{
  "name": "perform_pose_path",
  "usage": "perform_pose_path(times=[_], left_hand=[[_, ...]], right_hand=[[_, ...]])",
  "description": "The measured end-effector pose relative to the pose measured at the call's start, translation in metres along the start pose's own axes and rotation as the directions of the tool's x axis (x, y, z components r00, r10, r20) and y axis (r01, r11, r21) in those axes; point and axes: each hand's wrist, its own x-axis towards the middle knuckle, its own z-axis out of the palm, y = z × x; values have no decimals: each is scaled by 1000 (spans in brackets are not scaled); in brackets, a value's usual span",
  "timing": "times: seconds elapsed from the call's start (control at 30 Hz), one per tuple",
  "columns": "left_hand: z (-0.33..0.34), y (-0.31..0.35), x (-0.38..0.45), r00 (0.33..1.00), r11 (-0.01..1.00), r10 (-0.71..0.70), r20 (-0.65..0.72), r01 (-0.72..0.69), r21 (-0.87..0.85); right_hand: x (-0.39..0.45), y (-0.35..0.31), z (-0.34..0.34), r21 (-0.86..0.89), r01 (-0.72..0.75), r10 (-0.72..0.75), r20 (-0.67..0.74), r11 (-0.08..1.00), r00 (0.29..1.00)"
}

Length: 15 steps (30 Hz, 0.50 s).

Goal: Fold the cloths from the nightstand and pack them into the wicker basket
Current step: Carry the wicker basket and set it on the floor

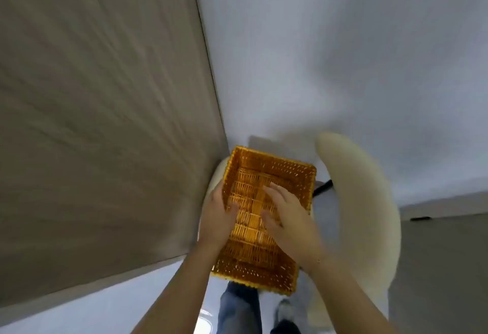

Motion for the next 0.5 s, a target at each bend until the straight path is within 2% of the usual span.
perform_pose_path(times=[0.1, 0.2, 0.3, 0.5], left_hand=[[16, -25, 46, 990, 989, -132, -54, 135, 57], [37, -55, 76, 967, 942, -253, -25, 252, 222], [55, -91, 88, 981, 930, -163, 108, 116, 350], [52, -104, 98, 967, 937, -194, 166, 132, 324]], right_hand=[[38, 1, 14, 31, -59, 60, -28, 998, 998], [63, 5, 27, 77, -113, 114, -10, 991, 993], [76, 17, 40, 75, -138, 136, 24, 988, 990], [81, 34, 58, 68, -177, 169, 108, 982, 980]])
